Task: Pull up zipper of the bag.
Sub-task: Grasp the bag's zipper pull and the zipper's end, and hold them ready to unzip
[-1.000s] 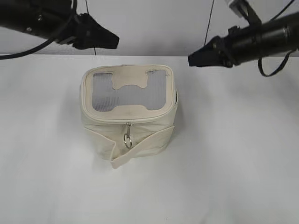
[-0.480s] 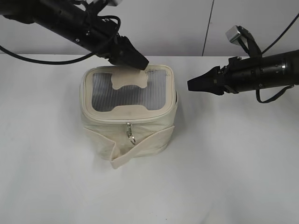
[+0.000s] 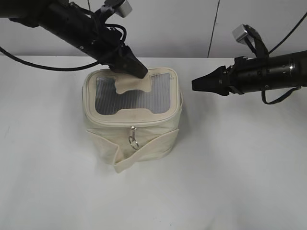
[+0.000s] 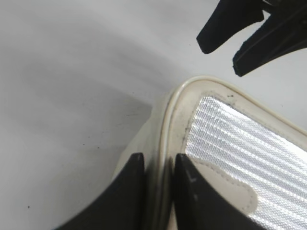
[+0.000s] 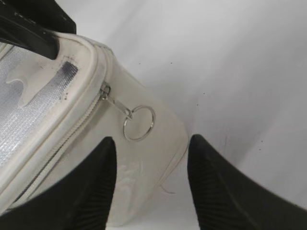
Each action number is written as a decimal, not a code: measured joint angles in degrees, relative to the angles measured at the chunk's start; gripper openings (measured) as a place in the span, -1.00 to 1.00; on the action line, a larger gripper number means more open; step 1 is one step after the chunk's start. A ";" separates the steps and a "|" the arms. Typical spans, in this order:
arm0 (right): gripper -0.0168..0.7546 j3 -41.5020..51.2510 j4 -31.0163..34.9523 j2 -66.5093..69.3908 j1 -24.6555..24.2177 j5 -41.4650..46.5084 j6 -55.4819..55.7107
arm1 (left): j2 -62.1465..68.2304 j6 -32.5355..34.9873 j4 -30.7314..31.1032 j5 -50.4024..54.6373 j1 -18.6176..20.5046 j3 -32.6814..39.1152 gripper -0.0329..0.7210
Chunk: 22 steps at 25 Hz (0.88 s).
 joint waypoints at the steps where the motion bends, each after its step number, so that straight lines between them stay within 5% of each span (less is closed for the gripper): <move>1: 0.05 0.00 0.27 0.00 0.00 0.04 -0.11 | 0.00 0.00 0.38 -0.12 -0.12 0.00 -0.61; 3: 0.05 0.00 0.50 0.00 0.00 0.04 -0.44 | 0.00 0.00 0.95 -0.13 -0.23 0.00 -0.79; 13: 0.05 0.18 0.45 0.45 0.45 -1.16 -9.23 | 0.00 0.00 1.39 -0.84 -0.34 0.00 -0.80; 22: 0.05 0.18 0.80 2.61 5.57 -5.46 -14.37 | 0.00 -0.11 1.44 -1.00 -0.34 0.00 -0.80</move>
